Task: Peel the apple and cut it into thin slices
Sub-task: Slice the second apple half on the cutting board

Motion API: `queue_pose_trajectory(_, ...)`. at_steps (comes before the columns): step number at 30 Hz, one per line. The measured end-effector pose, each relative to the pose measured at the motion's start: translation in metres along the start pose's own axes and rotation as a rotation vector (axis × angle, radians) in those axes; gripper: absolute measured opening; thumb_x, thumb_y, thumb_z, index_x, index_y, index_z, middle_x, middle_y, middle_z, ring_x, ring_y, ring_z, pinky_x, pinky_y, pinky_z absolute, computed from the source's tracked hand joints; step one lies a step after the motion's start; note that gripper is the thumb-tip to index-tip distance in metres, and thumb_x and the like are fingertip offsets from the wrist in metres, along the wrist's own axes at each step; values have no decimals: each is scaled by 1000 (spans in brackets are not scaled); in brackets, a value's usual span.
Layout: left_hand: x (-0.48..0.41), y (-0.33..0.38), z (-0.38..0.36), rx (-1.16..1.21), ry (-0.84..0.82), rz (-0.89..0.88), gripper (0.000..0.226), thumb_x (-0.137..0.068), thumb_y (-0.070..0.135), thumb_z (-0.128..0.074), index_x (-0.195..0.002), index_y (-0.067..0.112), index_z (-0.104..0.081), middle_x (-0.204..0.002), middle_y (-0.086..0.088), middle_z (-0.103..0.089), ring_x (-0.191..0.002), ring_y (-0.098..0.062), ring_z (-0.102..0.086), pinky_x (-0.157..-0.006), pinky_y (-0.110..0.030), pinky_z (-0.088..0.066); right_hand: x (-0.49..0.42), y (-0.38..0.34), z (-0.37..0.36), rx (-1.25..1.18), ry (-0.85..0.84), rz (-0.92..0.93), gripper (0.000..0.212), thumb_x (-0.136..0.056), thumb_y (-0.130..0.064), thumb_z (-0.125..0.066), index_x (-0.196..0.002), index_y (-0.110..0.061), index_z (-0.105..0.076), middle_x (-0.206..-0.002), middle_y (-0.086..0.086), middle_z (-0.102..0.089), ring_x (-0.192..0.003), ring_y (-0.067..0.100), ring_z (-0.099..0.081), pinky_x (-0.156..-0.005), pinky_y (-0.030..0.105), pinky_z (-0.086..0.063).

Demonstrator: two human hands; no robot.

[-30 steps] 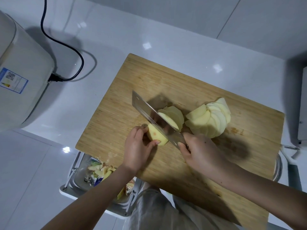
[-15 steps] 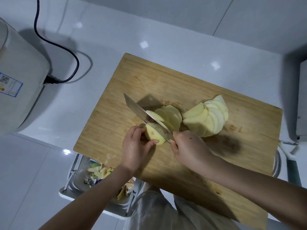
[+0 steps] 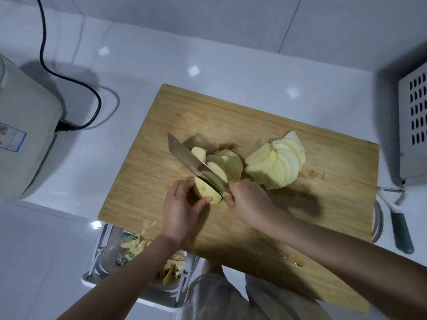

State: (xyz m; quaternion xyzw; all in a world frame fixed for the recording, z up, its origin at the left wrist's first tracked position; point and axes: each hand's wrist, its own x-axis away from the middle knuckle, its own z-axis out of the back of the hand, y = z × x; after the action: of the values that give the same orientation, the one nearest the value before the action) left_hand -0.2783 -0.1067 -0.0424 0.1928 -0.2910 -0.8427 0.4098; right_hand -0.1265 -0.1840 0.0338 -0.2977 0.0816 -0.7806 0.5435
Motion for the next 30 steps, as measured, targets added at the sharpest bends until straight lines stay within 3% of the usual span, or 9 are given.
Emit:
queue_pose_trajectory(3, -1, 2, 2, -9, -40, 13, 53, -62, 24, -84, -100, -5, -62, -98, -14, -64, -90, -27, -63, -79, -34, -54, -3, 11, 5, -107, -10, -34, 21, -95, -21, -48, -77, -11, -51, -57, -7, -41, -49, 6, -42, -47, 21, -34)
queue_pose_trajectory(5, -1, 2, 6, 31, -65, 41, 55, -66, 34, -79, -104, -2, -61, -103, -12, -63, -92, -25, -63, -80, -41, -56, 2, 14, 8, -122, 2, -15, 22, -94, -22, -51, -74, -14, -48, -55, -9, -41, -46, 3, -39, -44, 17, -29)
queue_pose_trajectory(8, -4, 12, 26, 71, -15, 18, 57, -74, 54, -67, -102, 5, -60, -102, -5, -59, -88, -18, -60, -74, -39, -55, 17, 13, 13, -105, 59, 22, 28, -92, -22, -56, -68, -21, -40, -53, -12, -40, -43, 1, -38, -41, 14, -24)
queue_pose_trajectory(11, -12, 33, 55, -72, 226, -275, 52, -75, 53, -67, -92, 5, -58, -92, -11, -57, -87, -22, -53, -76, -29, -43, 29, 12, 21, -113, 91, 29, 11, -86, -22, -60, -83, -15, -51, -64, -6, -53, -54, 7, -50, -46, 17, -36)
queue_pose_trajectory(13, -23, 49, 66, -154, 262, -491, 54, -77, 56, -65, -101, 8, -53, -100, -13, -52, -94, -25, -50, -83, -27, -36, 33, 10, 25, -110, 109, 36, 15, -82, -21, -61, -93, -13, -54, -71, -2, -59, -60, 13, -55, -51, 22, -42)
queue_pose_trajectory(17, -56, 60, 61, -237, 33, -619, 51, -86, 58, -54, -114, 16, -60, -115, -12, -58, -107, -29, -52, -91, -35, -39, 37, 5, 31, -96, 155, 115, 17, -76, -16, -67, -88, -10, -56, -70, 0, -61, -58, 16, -55, -47, 19, -35)
queue_pose_trajectory(21, -76, 63, 60, -194, -259, -445, 49, -84, 61, -46, -108, 25, -69, -111, 0, -64, -102, -24, -58, -79, -36, -50, 34, 10, 33, -23, 196, 132, 18, -69, -9, -73, -81, -7, -58, -64, 3, -63, -51, 18, -57, -39, 14, -26)
queue_pose_trajectory(25, -96, 65, 54, -263, -699, -226, 73, -66, 83, -40, -122, 39, -58, -114, 6, -59, -108, -16, -51, -90, -29, -40, 34, 16, 38, 60, 170, 141, 18, -74, -10, -69, -89, -8, -59, -70, 4, -62, -54, 16, -49, -41, 14, -26)
queue_pose_trajectory(30, -117, 56, 38, -449, -762, -277, 93, -62, 89, -25, -133, 32, -47, -115, -1, -55, -110, -23, -47, -97, -39, -39, 33, 28, 42, 81, 184, 149, 18, -67, -2, -70, -82, -6, -61, -63, 4, -61, -46, 17, -50, -35, 15, -25)
